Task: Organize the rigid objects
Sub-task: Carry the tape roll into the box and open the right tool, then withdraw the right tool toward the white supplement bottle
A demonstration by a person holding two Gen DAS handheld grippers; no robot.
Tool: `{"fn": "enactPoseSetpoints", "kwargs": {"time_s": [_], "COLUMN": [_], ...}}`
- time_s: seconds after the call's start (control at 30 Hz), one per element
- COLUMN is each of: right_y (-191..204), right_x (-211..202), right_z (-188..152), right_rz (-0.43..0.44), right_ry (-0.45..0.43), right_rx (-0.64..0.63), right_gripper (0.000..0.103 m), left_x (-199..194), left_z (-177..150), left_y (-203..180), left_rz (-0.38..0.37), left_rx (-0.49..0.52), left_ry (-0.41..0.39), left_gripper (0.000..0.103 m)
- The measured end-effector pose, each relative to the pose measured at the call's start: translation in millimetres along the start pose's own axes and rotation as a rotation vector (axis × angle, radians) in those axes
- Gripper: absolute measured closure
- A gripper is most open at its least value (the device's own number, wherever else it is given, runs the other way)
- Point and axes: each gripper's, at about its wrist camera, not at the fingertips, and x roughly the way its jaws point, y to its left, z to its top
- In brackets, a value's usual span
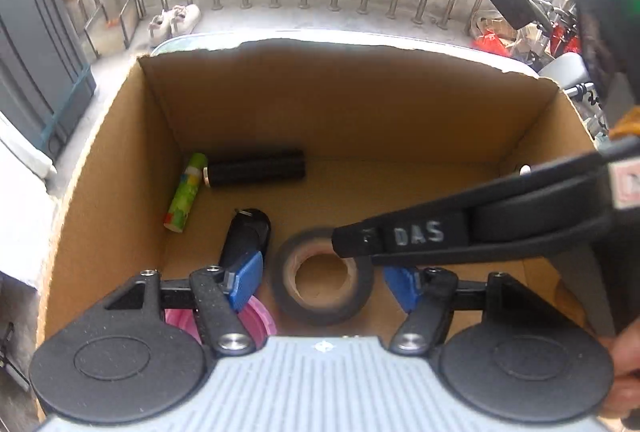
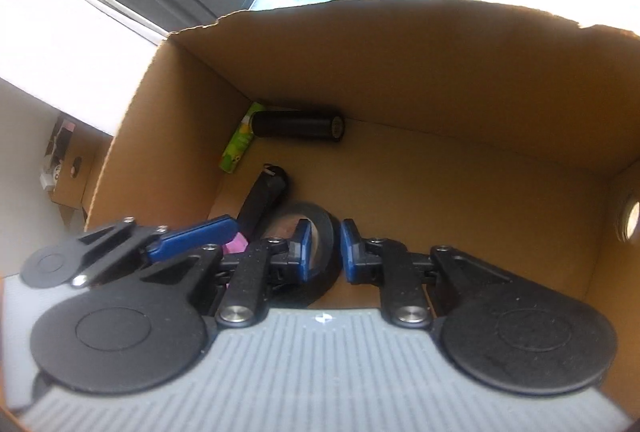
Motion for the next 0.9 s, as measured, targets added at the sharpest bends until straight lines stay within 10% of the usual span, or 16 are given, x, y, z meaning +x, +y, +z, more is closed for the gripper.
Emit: {"fn": "enactPoseSetpoints", "kwargs": {"time_s": [0.47, 0.67, 0.9], "right_y": [23.5, 21.3, 28.9], "right_x": [-104.5, -192.8, -243.1], "right_z": [-43.5, -119.1, -223.4], "right_rz": [0.134, 0.372, 0.256], "right_ry": [-0.288, -0.443, -0.636], "right_rx": [-0.060, 0.013, 0.006], "right_gripper": [0.086, 0.079, 0.052], "left_x": [-61.5, -115.1, -163.1], "left_z": [-23.0, -61.0, -113.9], "left_y": [-2.9, -13.2, -5.7], "left_rz": [-0.088, -0.157, -0.227], "left_rx": [0.025, 0.114, 0.162], "left_ry": [-0.216, -0.331, -0.441], "left_gripper": [0.019, 0.011, 0.005]}}
